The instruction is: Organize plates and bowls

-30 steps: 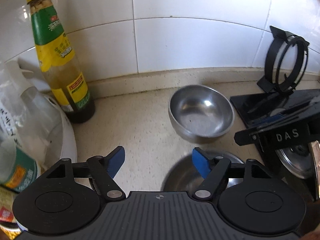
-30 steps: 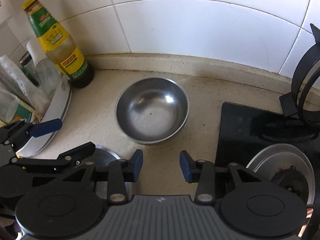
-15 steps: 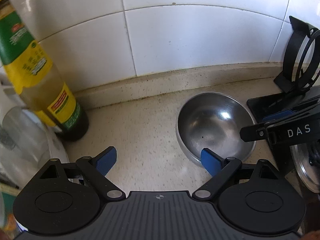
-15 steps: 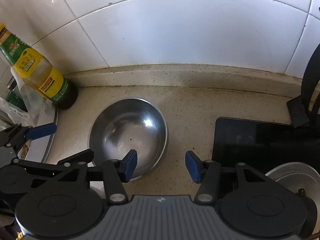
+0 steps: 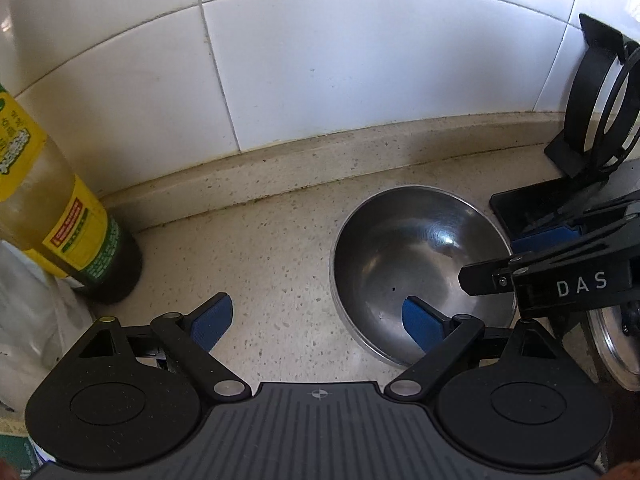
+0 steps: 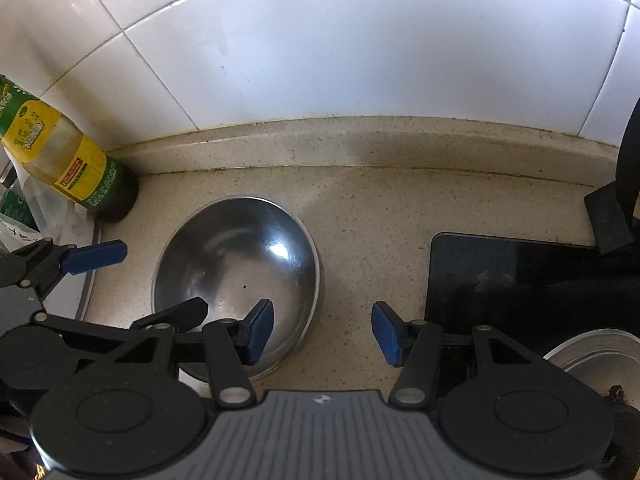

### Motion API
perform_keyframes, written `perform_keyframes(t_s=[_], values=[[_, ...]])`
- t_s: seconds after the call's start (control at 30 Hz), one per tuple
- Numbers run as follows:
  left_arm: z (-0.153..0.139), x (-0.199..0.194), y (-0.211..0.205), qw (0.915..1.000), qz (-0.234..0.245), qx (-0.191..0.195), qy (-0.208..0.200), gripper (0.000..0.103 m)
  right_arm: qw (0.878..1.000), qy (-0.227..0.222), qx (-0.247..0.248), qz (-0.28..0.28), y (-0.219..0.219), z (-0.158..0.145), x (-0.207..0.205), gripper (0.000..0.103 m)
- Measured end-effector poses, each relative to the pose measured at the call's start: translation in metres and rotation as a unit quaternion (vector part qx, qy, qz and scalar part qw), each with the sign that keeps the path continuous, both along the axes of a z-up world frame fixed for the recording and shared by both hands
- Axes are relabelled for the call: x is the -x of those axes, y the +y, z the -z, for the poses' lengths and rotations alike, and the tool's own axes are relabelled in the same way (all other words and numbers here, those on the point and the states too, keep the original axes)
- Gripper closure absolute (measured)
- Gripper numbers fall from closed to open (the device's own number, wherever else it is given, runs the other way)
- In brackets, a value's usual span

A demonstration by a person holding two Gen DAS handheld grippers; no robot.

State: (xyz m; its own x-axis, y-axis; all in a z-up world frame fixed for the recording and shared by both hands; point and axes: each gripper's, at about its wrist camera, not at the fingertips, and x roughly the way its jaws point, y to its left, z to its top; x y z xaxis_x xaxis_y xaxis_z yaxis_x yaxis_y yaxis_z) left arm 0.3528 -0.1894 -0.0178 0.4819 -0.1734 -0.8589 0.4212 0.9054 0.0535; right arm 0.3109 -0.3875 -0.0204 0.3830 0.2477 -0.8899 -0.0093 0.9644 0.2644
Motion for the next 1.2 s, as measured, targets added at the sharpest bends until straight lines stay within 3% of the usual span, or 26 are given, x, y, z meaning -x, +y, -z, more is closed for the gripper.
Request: perform_keyframes(t_s=[0.3, 0.37, 0.63, 0.83, 1.2], values=[[0.011, -0.01, -0.002, 0.9999, -0.002, -0.012, 0.001, 0.012, 1.0, 0.014, 0.004, -0.009, 0.001, 0.012, -0.003, 0.033], [0.016, -0.012, -0.002, 0.9999, -0.001, -0.012, 0.007, 0.021, 1.0, 0.019, 0.004, -0.013, 0.004, 0.016, -0.004, 0.035], [0.019, -0.011, -0.007, 0.9997, 0.021, 0.0, 0.009, 0.037, 0.999, 0.015, -0.02, -0.029, 0.009, 0.019, -0.005, 0.061], [0.017, -0.009, -0.006, 0.9982, 0.035, 0.034, 0.035, 0.057, 0.999, 0.011, -0.031, -0.031, 0.012, 0.015, -0.002, 0.064], [0.0, -0.001, -0.002, 0.9982, 0.033, 0.046, 0.018, 0.058, 0.999, 0.002, -0.039, -0.021, 0.008, 0.002, 0.003, 0.067]])
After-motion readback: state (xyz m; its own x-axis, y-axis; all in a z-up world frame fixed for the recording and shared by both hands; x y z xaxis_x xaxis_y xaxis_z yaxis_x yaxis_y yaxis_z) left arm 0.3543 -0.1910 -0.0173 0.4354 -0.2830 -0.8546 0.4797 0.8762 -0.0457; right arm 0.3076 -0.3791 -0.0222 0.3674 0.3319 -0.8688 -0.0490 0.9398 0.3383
